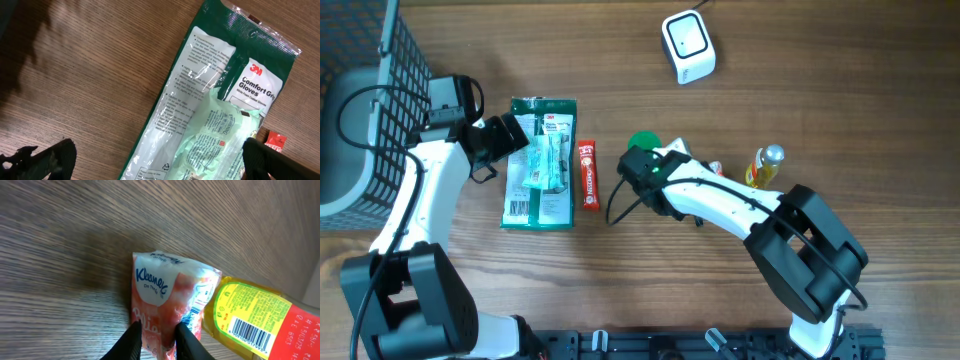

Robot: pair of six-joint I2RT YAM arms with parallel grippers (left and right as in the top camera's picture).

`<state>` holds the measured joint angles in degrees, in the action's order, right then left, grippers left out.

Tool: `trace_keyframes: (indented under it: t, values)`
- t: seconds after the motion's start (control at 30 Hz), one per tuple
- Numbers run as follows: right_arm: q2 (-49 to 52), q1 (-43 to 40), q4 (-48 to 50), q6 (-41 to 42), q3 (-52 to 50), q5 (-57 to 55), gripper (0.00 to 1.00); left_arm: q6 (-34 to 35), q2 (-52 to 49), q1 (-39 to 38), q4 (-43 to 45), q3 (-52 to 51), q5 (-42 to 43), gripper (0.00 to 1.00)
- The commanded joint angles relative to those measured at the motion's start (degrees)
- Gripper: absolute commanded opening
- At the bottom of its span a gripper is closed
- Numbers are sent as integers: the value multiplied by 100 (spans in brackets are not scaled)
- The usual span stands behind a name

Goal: Scan the item barcode
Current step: 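Carry the Kleenex pack right and lower it beside the Vim bottle, then move the right gripper back over the green-lidded jar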

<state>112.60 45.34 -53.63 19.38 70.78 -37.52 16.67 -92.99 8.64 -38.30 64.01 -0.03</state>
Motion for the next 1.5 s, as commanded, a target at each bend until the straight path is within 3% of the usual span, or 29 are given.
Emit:
trace_keyframes:
  t: [0.0, 0.5, 0.57, 0.63, 0.77, 1.27, 1.37, 1.47]
  values:
    - [76, 13, -2, 31, 227, 210, 24, 33, 120, 22, 17, 55, 46, 100]
    - [-914, -227, -114, 179, 433, 542, 32, 33, 120, 22, 17, 55, 46, 100]
    - [-997, -612, -125, 170, 433, 1272, 50, 33, 120, 22, 15, 55, 46, 100]
    - [-994, -951, -125, 138, 433, 1884, 56, 33, 120, 22, 17, 55, 46, 100]
    - [-994, -1513, -118, -481, 431, 3274, 59, 33, 120, 22, 17, 55, 46, 100]
    - [-986, -1600, 402, -610, 144, 3292, 62, 33, 120, 22, 17, 55, 46, 100]
    - [-994, -1596, 492, -732, 564, 3407, 66, 33, 120, 22, 17, 55, 46, 100]
    - [-997, -1593, 507, -719, 1235, 4109, 79, 33, 120, 22, 17, 55, 46, 100]
